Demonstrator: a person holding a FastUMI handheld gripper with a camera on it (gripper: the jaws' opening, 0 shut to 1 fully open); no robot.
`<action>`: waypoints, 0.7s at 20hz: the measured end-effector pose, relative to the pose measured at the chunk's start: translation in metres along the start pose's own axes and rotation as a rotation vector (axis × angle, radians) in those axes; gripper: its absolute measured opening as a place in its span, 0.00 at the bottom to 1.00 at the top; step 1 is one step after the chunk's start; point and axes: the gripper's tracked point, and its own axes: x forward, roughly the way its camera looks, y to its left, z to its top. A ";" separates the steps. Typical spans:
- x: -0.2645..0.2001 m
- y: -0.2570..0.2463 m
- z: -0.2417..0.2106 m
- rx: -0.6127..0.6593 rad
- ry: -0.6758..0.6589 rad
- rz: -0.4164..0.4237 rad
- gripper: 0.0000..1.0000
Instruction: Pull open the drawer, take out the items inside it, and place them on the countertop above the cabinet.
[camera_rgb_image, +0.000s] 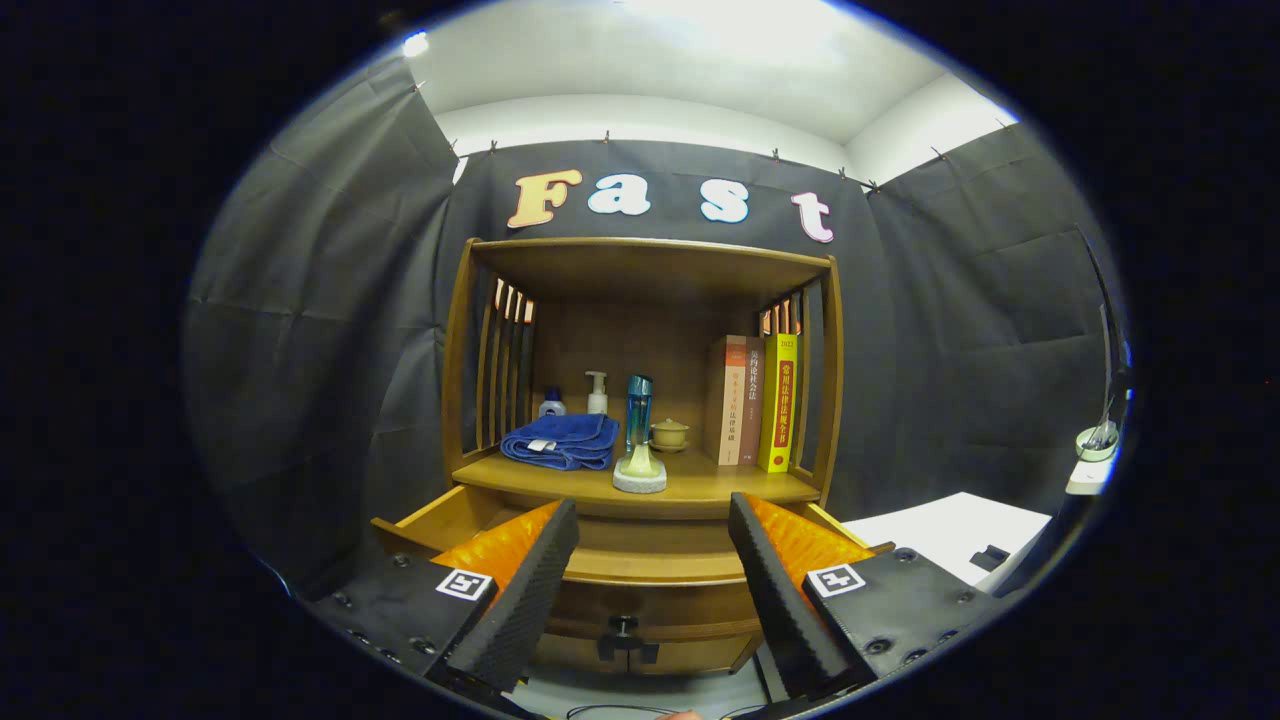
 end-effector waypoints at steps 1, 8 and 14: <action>-0.002 0.003 -0.005 0.007 0.007 0.006 0.99; -0.012 0.008 -0.055 0.001 -0.009 -0.035 0.99; -0.007 0.013 -0.104 0.005 0.015 -0.029 0.99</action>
